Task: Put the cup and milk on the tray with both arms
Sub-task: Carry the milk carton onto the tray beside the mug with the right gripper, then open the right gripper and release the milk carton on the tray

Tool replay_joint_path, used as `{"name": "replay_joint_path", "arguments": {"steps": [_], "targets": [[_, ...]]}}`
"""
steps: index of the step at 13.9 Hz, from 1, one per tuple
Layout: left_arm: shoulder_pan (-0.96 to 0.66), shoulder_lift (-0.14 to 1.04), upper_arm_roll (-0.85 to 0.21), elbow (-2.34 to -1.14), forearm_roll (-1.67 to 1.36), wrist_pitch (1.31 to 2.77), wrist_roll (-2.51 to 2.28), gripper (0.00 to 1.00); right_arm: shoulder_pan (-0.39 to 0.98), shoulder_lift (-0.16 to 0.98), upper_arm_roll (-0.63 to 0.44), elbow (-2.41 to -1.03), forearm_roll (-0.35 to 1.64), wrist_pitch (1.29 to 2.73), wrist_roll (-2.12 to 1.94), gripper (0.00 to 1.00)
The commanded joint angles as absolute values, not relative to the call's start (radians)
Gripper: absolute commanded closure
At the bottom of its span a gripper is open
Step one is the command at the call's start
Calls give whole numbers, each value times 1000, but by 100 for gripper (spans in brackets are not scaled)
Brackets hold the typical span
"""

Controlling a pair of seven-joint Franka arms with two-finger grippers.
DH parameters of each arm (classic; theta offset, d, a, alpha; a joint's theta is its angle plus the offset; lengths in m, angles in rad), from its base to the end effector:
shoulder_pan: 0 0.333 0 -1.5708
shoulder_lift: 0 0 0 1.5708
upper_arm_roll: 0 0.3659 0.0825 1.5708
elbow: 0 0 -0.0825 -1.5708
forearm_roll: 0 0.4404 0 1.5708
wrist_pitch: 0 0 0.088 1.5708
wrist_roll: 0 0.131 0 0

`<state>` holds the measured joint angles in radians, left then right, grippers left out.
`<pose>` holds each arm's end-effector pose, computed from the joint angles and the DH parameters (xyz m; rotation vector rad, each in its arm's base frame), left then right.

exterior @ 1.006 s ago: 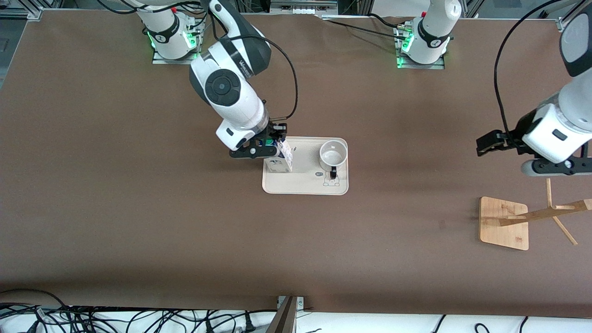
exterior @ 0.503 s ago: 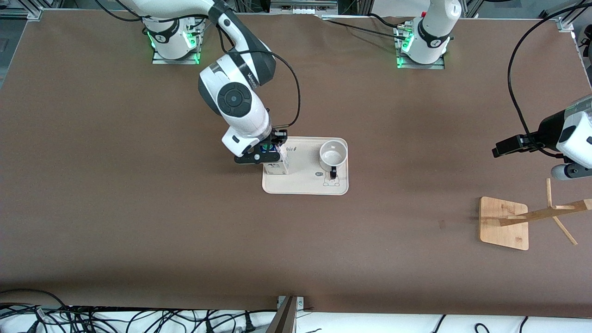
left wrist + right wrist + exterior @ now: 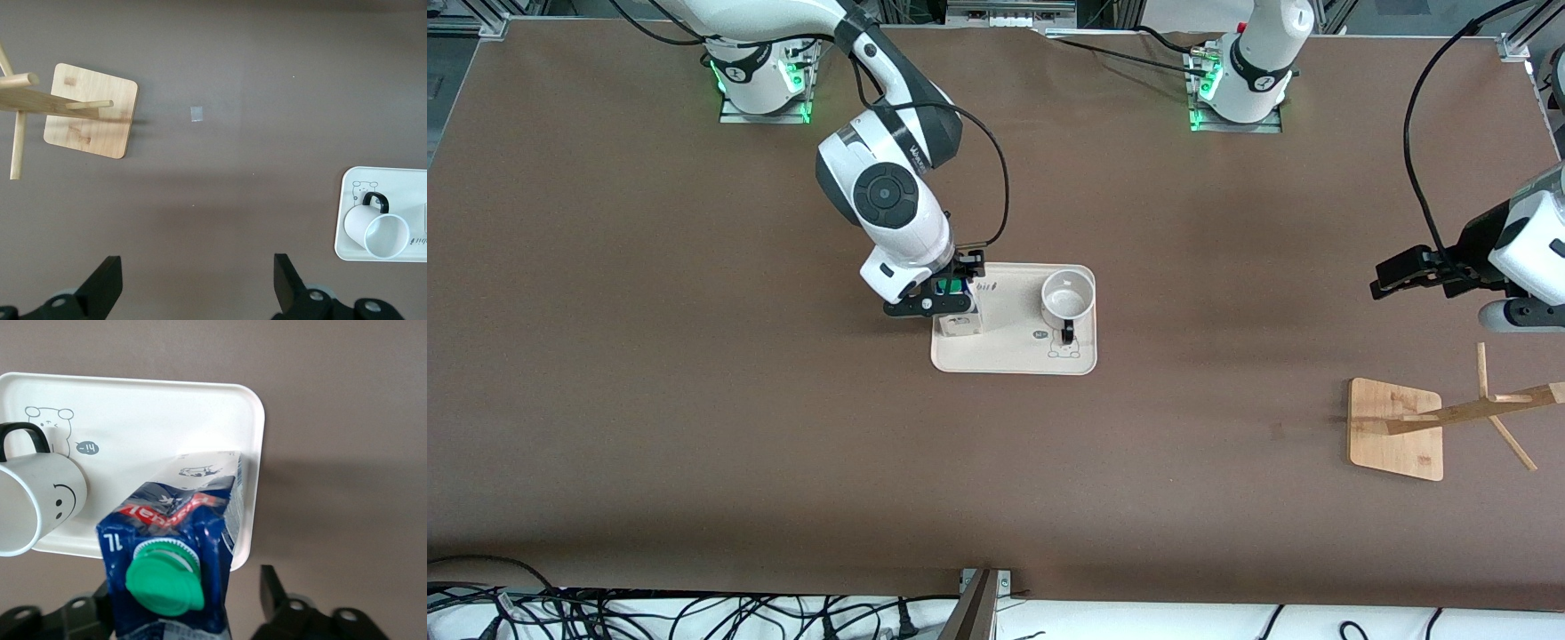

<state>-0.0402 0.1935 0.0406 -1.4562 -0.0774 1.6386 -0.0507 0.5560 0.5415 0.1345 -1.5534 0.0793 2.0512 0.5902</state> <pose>0.6834 -0.0119 0.5922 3.0712 0.0861 -0.0195 0.5942 0.4806 0.3240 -3.0480 -0.0678 0.1755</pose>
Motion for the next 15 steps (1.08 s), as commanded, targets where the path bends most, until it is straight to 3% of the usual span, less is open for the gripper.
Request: {"name": "replay_joint_path", "arguments": {"steps": [1, 8, 15], "targets": [[-93, 124, 52, -1540, -10, 1657, -26, 0, 563, 528, 126, -1532, 66, 2042, 606, 0], [-121, 124, 43, -1540, 46, 1663, -44, 0, 558, 378, 77, -1529, 71, 1975, 589, 0], [-127, 86, 47, -1536, 46, 1660, -101, 0, 558, 281, -207, -1529, 77, 1766, 234, 0]]}}
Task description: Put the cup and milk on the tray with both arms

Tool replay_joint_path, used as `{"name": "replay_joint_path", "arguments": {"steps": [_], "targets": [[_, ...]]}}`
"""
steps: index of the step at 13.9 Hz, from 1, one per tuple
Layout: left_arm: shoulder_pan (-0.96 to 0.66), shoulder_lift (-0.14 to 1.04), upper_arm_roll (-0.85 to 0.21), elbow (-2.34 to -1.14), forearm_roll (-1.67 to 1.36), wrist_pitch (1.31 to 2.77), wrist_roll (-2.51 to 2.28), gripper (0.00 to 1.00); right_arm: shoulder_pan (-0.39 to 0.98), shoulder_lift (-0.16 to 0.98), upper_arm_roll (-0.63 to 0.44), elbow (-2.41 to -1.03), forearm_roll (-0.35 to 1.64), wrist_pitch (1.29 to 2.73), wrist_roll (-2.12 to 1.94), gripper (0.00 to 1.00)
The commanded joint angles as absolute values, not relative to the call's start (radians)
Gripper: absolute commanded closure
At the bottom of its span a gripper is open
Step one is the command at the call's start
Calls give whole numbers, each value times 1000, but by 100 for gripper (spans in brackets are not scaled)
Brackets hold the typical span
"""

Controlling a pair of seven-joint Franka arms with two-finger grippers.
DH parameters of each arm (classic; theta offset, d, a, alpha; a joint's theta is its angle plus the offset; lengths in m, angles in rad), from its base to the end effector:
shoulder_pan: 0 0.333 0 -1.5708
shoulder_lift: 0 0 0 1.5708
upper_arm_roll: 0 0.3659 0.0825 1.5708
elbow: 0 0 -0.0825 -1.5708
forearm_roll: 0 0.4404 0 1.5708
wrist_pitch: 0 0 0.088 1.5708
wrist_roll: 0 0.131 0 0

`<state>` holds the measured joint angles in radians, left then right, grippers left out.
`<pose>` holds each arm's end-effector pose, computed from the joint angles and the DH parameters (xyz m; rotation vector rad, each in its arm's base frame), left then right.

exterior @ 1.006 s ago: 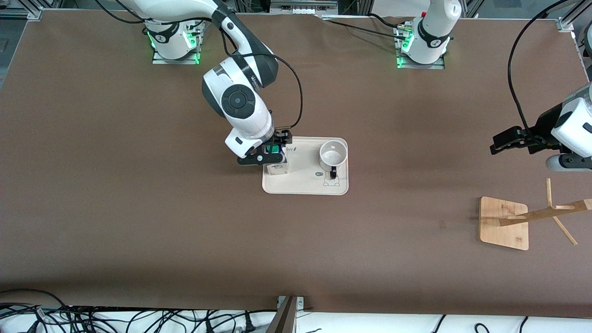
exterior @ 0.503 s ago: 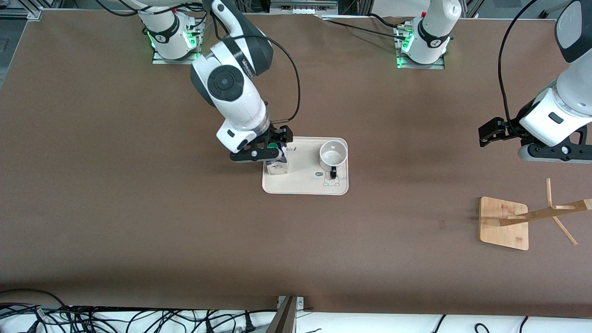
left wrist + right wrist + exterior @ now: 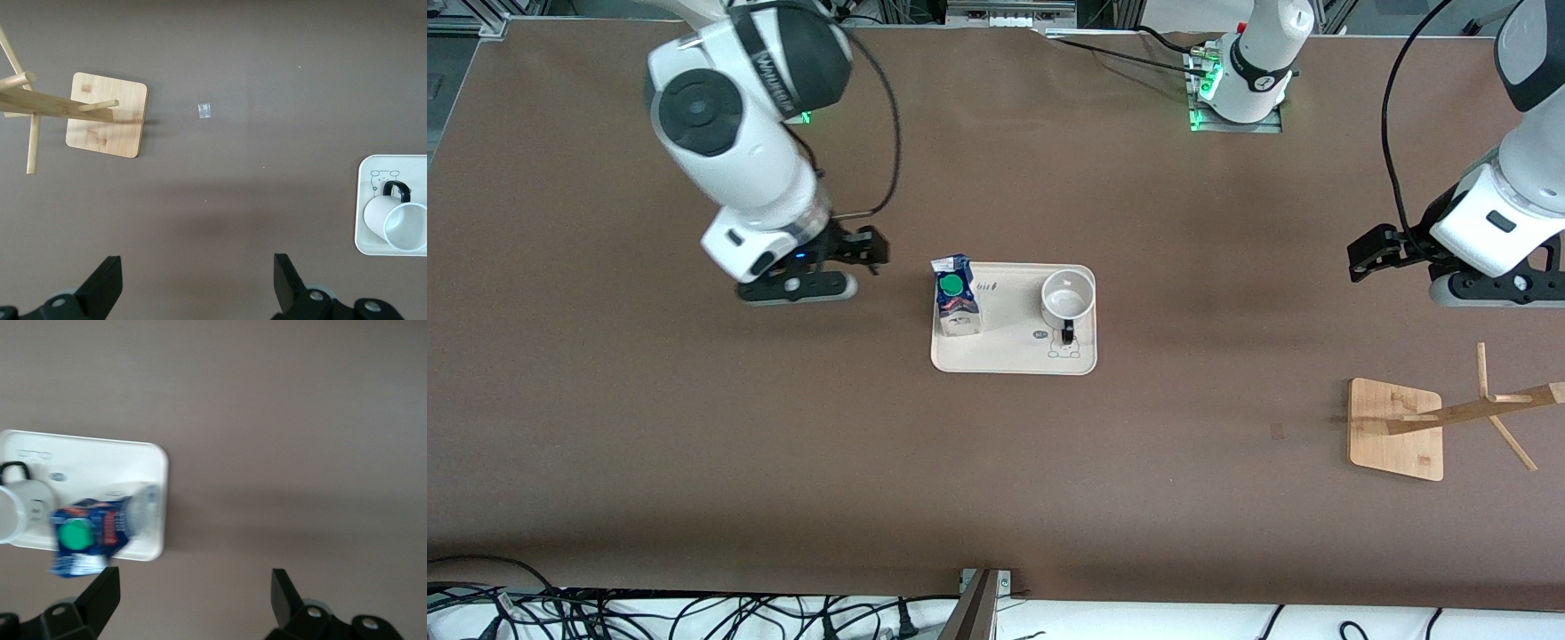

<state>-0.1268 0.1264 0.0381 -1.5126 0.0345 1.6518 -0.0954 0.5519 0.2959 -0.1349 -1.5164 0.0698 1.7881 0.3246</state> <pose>0.6603 -0.0560 0.6082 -3.1036 -0.0059 -0.0255 0.6484 0.3074 0.5023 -3.1196 -0.1280 0.0474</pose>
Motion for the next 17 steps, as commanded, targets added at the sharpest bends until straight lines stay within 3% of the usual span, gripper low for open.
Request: {"name": "replay_joint_path", "arguments": {"steps": [1, 4, 9, 14, 17], "targets": [[-123, 78, 52, -1540, 34, 1648, -109, 0, 560, 272, -251, -1529, 74, 1766, 162, 0], [-137, 69, 45, -1528, 40, 1631, -112, 0, 558, 256, -371, -1531, 77, 1700, -52, 0], [-169, 28, 51, -1543, 32, 1525, -110, 0, 526, 259, -466, -1520, 101, 1520, -239, 0], [-131, -5, 51, -1595, -21, 1583, -88, 0, 283, 198, -286, -1543, 35, 1528, -236, 0], [-83, 6, 48, -1592, -25, 1595, 71, 0, 136, 126, -149, -1632, 6, 1623, -203, 0]]}}
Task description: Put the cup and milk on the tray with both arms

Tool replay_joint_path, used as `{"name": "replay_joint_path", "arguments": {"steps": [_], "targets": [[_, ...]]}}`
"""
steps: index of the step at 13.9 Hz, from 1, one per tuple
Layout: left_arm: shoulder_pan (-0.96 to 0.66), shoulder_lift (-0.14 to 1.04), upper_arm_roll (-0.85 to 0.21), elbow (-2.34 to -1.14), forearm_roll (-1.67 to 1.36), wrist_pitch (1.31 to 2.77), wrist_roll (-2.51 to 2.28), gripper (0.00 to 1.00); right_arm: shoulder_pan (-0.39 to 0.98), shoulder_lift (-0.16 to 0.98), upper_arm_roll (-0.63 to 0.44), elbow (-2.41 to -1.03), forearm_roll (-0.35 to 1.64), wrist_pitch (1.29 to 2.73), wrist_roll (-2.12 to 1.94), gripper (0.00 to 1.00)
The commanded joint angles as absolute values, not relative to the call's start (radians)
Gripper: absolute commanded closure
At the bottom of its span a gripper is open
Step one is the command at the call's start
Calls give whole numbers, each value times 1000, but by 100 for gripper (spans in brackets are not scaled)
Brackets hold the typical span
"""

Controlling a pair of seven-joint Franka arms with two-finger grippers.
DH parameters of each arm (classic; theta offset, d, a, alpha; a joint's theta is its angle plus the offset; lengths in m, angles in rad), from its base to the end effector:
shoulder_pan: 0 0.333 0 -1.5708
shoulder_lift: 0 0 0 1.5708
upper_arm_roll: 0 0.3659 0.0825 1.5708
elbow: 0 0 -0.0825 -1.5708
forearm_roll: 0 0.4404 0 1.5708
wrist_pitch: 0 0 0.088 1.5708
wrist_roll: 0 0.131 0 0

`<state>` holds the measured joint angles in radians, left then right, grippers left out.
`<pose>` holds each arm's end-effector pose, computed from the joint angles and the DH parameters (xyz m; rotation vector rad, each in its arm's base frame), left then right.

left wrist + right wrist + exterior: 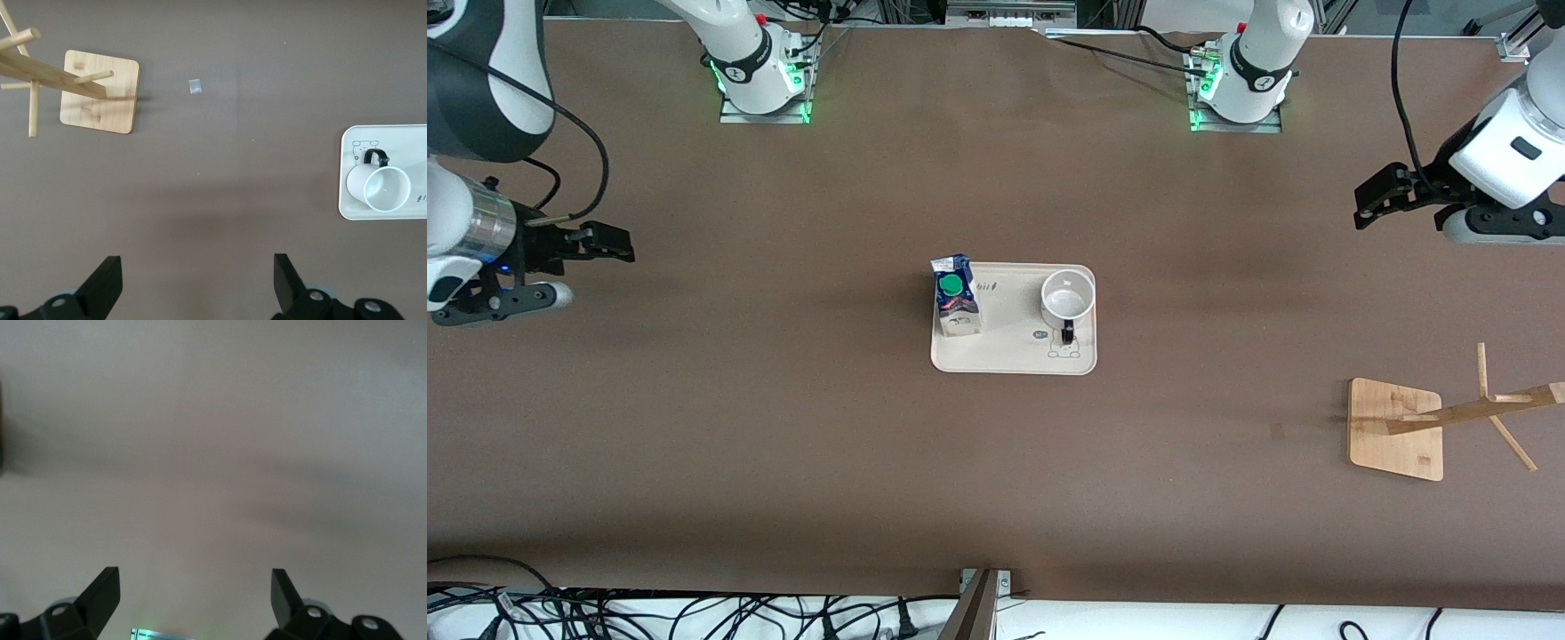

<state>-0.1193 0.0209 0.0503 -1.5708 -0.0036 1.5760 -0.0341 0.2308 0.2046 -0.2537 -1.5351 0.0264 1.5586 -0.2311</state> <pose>0.6166 -0.0434 0.6380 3.1393 -0.0547 -0.0248 0.6649 0.0023 0.5409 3.1101 0.3228 -0.2763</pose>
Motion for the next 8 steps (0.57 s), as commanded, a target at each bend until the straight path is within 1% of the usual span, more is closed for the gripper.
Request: {"name": "replay_joint_path", "arguments": {"steps": [1, 3, 5, 6, 8], "targets": [[-62, 5, 41, -1594, -31, 1601, 104, 0, 77, 89, -91, -1679, 5, 1665, -201, 0], [-28, 0, 41, -1594, -31, 1592, 112, 0, -7, 26, -16, -1758, 5, 1710, -198, 0], [-25, 3, 41, -1582, -29, 1551, 113, 0, -87, -44, 58, -1840, 3, 1736, -170, 0], [-26, 5, 40, -1575, -28, 1546, 114, 0, -110, -64, 86, -1848, 3, 1730, -160, 0], [-37, 12, 40, -1548, -26, 1533, 112, 0, -110, -68, 89, -1827, 5, 1695, -140, 0]]}}
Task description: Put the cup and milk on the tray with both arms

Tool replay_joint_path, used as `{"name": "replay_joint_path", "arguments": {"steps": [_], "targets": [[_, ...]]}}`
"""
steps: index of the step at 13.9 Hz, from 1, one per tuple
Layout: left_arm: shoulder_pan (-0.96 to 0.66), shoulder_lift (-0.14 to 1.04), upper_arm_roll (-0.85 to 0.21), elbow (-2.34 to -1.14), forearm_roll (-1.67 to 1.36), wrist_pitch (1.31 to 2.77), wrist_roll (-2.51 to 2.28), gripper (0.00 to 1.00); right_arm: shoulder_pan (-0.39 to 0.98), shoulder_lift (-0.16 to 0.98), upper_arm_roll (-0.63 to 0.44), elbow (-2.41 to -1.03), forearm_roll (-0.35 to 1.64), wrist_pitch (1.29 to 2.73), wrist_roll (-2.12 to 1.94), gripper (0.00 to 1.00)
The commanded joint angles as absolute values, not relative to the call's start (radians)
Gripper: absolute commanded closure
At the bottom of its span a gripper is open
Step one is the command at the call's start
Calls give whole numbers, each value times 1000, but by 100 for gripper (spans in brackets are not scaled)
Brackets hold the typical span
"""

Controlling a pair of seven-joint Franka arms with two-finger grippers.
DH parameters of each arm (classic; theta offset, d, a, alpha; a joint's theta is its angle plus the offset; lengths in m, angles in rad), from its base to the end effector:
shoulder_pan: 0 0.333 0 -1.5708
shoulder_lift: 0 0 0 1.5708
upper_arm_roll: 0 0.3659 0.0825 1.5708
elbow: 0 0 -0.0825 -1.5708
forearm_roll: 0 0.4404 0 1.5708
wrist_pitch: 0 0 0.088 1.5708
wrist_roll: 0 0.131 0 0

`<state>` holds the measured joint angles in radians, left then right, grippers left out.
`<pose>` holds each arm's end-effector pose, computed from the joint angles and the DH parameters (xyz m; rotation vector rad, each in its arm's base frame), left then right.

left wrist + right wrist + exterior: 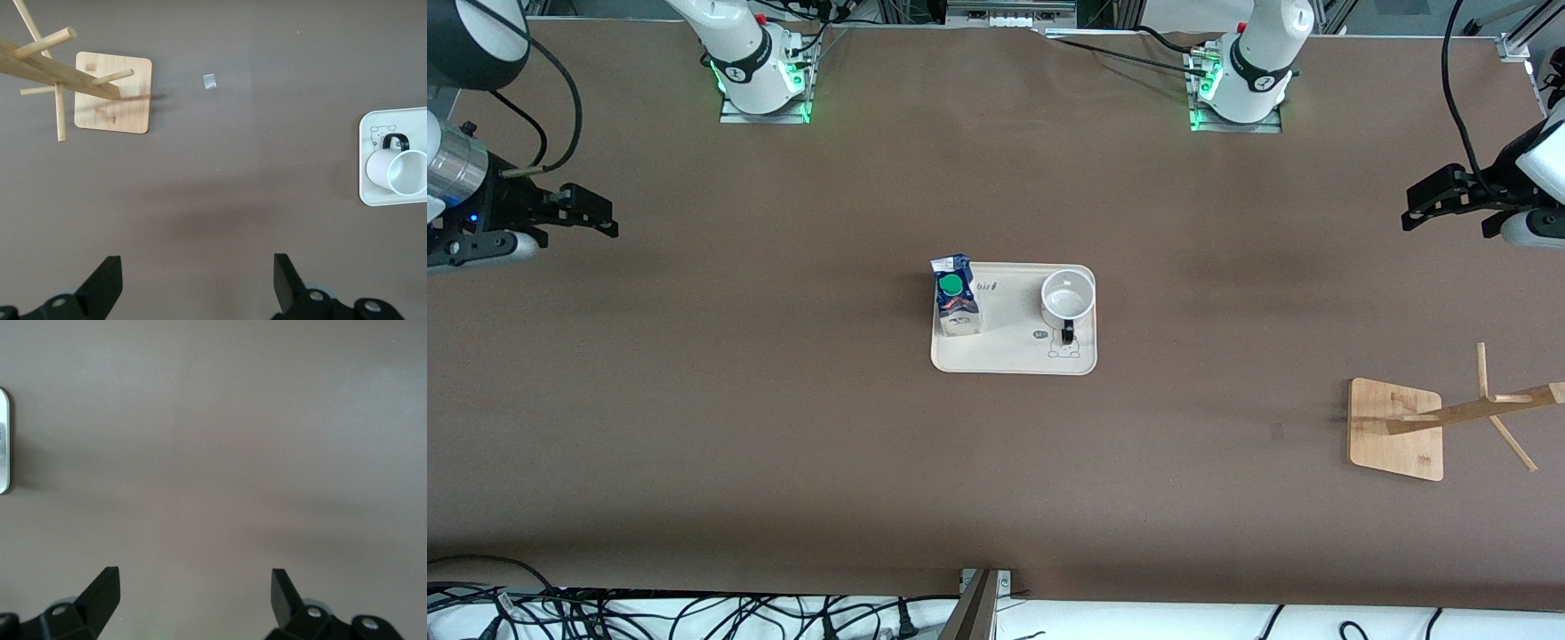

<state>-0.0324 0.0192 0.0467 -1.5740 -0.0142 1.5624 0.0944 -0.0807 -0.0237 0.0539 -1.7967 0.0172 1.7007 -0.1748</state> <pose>0.6155 0.0067 0.6362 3.1238 -0.1250 -0.0469 0.6000 -0.0138 0.5561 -3.1086 -0.2259 0.1097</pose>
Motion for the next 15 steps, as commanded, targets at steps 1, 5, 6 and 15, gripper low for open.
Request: {"name": "replay_joint_path", "arguments": {"steps": [1, 5, 6, 15], "targets": [[-41, 32, 40, -1525, -20, 1507, 112, 0, -107, -69, 83, -1812, 6, 1681, -121, 0], [-43, 51, 38, -1493, -29, 1494, 107, 0, -60, -80, -8, -1747, 8, 1608, -95, 0], [-43, 52, 38, -1494, -31, 1494, 106, 0, -60, -77, -20, -1746, 9, 1615, -95, 0], [-34, 67, 41, -1496, -3, 1491, 109, 0, -55, 2, -14, -1654, 12, 1559, -97, 0]]}}
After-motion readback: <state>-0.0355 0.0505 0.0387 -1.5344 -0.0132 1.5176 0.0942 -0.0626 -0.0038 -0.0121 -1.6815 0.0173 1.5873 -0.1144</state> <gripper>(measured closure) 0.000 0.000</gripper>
